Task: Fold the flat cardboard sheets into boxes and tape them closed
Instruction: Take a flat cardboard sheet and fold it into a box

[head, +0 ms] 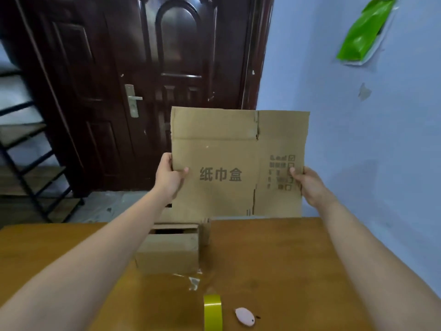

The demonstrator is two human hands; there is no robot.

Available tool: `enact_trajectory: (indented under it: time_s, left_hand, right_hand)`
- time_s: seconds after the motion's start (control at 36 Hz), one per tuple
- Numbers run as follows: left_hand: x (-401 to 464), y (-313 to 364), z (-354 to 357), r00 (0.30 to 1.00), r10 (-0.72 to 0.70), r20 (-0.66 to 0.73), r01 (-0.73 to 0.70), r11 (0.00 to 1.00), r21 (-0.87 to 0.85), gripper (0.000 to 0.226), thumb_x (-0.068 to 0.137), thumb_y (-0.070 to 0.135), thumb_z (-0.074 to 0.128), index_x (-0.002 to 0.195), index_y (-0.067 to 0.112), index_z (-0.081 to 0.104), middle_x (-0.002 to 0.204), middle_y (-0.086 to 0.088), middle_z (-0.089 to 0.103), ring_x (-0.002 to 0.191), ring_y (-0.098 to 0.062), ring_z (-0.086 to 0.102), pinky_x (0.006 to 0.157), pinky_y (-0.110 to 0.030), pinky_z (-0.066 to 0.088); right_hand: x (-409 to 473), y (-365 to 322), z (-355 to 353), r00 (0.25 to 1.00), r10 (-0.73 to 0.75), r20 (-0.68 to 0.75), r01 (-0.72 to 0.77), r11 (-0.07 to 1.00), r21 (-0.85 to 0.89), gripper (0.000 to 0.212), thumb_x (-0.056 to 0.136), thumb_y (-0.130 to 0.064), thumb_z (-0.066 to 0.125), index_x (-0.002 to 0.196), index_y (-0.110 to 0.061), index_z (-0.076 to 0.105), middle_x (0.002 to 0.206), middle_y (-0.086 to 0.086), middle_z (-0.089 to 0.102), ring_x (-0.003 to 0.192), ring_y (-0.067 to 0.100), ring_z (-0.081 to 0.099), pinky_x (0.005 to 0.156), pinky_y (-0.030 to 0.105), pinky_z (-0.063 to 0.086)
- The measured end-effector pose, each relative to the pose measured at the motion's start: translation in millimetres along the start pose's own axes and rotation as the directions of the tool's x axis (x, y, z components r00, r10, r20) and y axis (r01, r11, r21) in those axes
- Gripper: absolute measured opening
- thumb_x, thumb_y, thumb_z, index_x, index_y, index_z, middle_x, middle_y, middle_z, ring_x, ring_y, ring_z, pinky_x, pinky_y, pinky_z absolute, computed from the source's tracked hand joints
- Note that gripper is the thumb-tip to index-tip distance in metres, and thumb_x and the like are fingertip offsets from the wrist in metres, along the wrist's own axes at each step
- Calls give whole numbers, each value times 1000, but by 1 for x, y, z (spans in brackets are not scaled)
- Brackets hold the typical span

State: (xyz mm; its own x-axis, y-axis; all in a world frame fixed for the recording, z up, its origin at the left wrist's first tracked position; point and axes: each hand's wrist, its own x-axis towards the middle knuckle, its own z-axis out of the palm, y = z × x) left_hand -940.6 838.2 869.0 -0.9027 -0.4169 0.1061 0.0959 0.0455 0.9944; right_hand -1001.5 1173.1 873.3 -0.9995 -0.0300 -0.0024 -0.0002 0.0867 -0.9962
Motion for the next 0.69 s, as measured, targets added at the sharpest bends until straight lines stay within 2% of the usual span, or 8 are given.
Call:
enact_trajectory:
  time_s: [0.06, 0.14, 0.28, 0.36, 0.44, 0.53, 0.61, 0.69]
  left_hand:
    - [-9, -4, -38, 998, 34, -55, -30, 997, 70, 27, 87, -2, 61, 98, 18, 47, 102, -1, 61, 98, -22, 59, 86, -37, 50]
    - [-23, -17, -95, 994, 62, -89, -50, 990, 129, 27, 87, 0, 61, 103, 16, 46, 106, -3, 60, 101, -23, 58, 88, -40, 50]
    - [-57, -39, -172, 995, 41, -94, -30, 992, 124, 26, 91, -1, 55, 110, 13, 43, 99, 5, 54, 91, -11, 52, 77, -29, 44]
    - [-76, -58, -210, 994, -20, -108, 24, 999, 30, 28, 89, -7, 53, 109, 9, 45, 96, 7, 55, 85, -4, 53, 67, -21, 43]
    - [-92, -85, -241, 984, -80, -162, 79, 997, -10, 27, 88, -9, 50, 108, 9, 46, 94, 2, 55, 84, -10, 54, 65, -26, 43]
    - [-104, -111, -262, 966, -139, -218, 133, 990, -44, 25, 88, -9, 48, 103, 10, 46, 93, -2, 53, 84, -21, 53, 65, -34, 44]
    - [-114, -134, -275, 955, -187, -228, 177, 982, -60, 29, 86, -12, 48, 95, 15, 47, 94, -3, 53, 85, -21, 52, 70, -38, 43]
    - [-126, -151, -279, 947, -229, -226, 216, 973, -81, 32, 84, -15, 46, 102, 10, 47, 97, -2, 53, 92, -20, 50, 74, -34, 44]
  right_hand:
    - [-18, 1, 34, 1000, -17, 16, 18, 999, -29, 30, 98, -13, 46, 124, -1, 54, 116, 14, 63, 102, 26, 62, 89, 41, 51]
    - [-47, 10, 82, 998, -24, 58, 28, 997, -72, 27, 97, -13, 48, 121, -5, 57, 120, 13, 62, 111, 30, 59, 94, 46, 49]
    - [-101, 38, 148, 986, -6, 167, 24, 994, -109, 21, 97, -19, 50, 116, -16, 57, 112, -1, 65, 104, 17, 62, 77, 27, 54]
    - [-128, 61, 177, 974, 23, 227, 4, 993, -120, 17, 94, -16, 54, 108, -24, 60, 112, -2, 66, 107, 20, 61, 88, 41, 51]
    - [-150, 85, 204, 959, 50, 278, -12, 991, -134, 23, 91, -7, 56, 105, -26, 60, 113, 1, 66, 109, 21, 61, 92, 41, 50]
    - [-167, 106, 225, 946, 69, 317, -26, 990, -138, 28, 90, -1, 57, 108, -22, 58, 115, 3, 65, 106, 12, 62, 86, 28, 53]
    - [-177, 127, 239, 939, 106, 328, -54, 985, -163, 31, 89, 2, 56, 106, -23, 58, 111, -2, 65, 105, 15, 61, 91, 36, 51]
    - [-186, 147, 246, 922, 172, 348, -118, 978, -172, 34, 89, 7, 56, 110, -20, 56, 114, -1, 63, 113, 22, 56, 96, 40, 48]
